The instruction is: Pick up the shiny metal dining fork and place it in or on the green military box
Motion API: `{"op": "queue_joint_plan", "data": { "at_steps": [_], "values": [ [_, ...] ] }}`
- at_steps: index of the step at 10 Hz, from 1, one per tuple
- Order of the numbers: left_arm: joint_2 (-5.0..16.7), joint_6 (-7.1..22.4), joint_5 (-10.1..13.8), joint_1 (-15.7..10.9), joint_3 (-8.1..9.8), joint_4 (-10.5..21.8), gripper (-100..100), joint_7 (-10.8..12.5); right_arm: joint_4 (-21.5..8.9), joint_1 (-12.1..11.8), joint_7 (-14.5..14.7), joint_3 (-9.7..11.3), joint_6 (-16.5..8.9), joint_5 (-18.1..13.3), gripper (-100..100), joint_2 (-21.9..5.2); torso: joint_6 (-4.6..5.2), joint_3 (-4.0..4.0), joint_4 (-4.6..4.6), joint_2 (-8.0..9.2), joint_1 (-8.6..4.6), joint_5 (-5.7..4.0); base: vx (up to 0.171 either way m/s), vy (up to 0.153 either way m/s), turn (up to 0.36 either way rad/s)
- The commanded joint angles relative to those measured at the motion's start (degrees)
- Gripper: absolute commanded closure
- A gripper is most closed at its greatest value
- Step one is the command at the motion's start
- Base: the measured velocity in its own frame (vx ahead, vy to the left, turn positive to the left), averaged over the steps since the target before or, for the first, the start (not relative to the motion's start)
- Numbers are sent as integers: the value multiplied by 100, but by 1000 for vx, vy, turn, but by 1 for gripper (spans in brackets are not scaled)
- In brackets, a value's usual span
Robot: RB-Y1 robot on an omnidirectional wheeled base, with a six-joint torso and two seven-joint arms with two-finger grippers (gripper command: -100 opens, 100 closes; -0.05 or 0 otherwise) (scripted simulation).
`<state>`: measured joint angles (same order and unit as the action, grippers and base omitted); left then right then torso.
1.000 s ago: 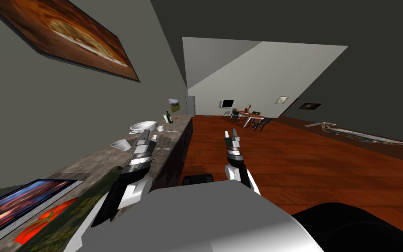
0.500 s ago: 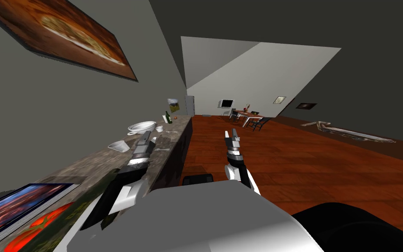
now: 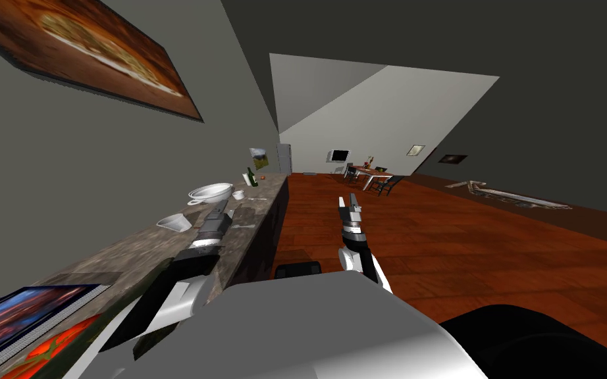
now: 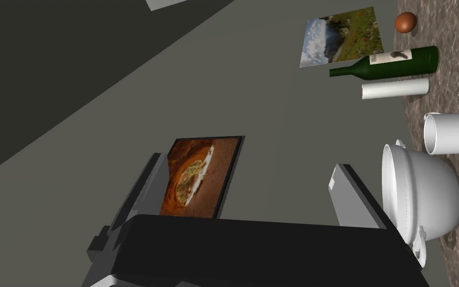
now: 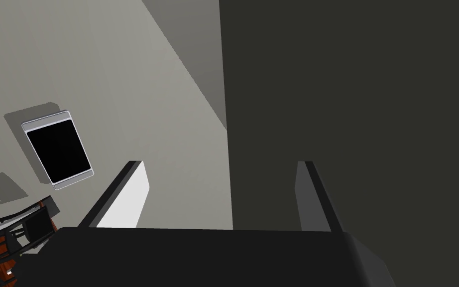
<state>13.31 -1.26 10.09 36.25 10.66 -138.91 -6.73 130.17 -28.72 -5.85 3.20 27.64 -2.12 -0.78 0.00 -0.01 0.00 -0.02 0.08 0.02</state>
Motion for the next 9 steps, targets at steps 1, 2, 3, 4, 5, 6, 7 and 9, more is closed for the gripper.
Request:
{"op": "queue_joint_plan", "data": {
  "at_steps": [1, 2, 3, 4, 5, 6, 7, 9],
  "values": [
    [52, 286, 64, 20, 57, -27, -100, 6, 0, 0, 0, 0, 0, 0, 0, 0, 0, 0, 0, 0, 0, 0, 5, 20, -24],
    [52, 337, 64, 20, 57, -27, -100, 6, 0, 0, 0, 0, 0, 0, 0, 0, -1, 0, 0, 0, 0, 0, 1, 10, 9],
    [147, 561, 186, 89, 155, -71, -100, 9, 0, 0, 0, 0, 0, 0, 0, 0, -1, 0, 0, 1, -4, 0, 4, 15, -57],
    [147, 694, 186, 89, 155, -71, -100, 9, 0, 0, 0, 0, 0, 0, 0, 0, 0, 0, 0, 1, -2, -1, 4, 18, -30],
    [240, 849, 311, 160, 253, -114, -100, 11, 0, 0, 0, 0, 0, 0, 0, 0, -1, 0, 0, 1, -2, 0, 6, 22, -56],
    [240, 1001, 311, 160, 253, -114, -100, 11, 0, 0, 0, 0, 0, 0, 0, 0, 0, 0, 0, 0, 0, 0, 8, 24, -27],
    [240, 1068, 311, 160, 253, -114, -100, 11, 0, 0, 0, 0, 0, 0, 0, 0, -1, 0, 0, -1, 1, 1, 5, 11, 7],
    [332, 1404, 437, 233, 349, -153, -100, 12, 0, 0, 0, 0, 0, 0, 0, 0, 0, -1, 0, -2, -4, -1, 11, 13, -37]
  ]
}}
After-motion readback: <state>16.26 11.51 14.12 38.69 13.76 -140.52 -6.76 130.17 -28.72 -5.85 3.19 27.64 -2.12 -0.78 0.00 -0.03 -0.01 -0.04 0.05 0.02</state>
